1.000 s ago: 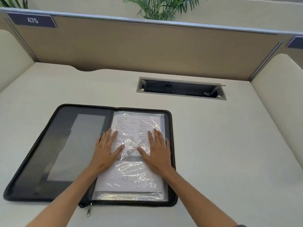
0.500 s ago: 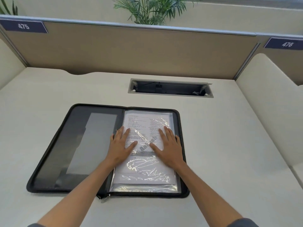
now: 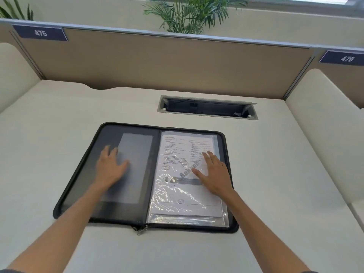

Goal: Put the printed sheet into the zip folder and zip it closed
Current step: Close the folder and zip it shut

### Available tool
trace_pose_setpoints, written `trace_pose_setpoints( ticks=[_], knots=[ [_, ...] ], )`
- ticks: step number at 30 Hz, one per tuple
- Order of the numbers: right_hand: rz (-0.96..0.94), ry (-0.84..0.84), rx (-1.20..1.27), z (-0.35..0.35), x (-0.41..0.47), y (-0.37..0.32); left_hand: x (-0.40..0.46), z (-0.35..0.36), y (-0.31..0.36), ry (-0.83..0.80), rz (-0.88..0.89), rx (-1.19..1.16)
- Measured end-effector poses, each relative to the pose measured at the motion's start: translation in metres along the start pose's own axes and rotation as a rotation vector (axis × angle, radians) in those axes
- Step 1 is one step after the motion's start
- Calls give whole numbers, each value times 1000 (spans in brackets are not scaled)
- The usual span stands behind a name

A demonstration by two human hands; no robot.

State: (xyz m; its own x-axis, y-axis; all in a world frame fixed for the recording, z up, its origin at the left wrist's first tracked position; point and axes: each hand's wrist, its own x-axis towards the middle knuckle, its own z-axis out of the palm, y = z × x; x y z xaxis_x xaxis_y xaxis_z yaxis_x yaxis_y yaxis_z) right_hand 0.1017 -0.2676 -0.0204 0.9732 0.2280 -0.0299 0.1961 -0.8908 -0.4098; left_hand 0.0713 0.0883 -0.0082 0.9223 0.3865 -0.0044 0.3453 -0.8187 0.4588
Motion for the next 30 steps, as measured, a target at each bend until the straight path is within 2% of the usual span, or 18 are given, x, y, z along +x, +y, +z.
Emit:
trace_pose_setpoints(
  ticks=[4, 8, 12, 16, 23, 30],
  knots=[
    [-43, 60, 53, -10, -14, -14, 8, -34, -39, 82, -147, 135],
    [-50, 126, 114, -14, -30, -32, 14, -53, -64, 34, -350, 213],
    [-66, 152, 145, -12, -44, -50, 16, -59, -79, -45, -442, 55],
    [-97, 156, 186, -12, -54, -67, 15, -67, -80, 33, -451, -189],
    [-154, 162, 253, -35, -58, -101, 18, -116, -54, 110, -389, -334],
    [-232, 205, 367, -69, -65, -136, -1, -168, -5, -84, -157, -698]
  ],
)
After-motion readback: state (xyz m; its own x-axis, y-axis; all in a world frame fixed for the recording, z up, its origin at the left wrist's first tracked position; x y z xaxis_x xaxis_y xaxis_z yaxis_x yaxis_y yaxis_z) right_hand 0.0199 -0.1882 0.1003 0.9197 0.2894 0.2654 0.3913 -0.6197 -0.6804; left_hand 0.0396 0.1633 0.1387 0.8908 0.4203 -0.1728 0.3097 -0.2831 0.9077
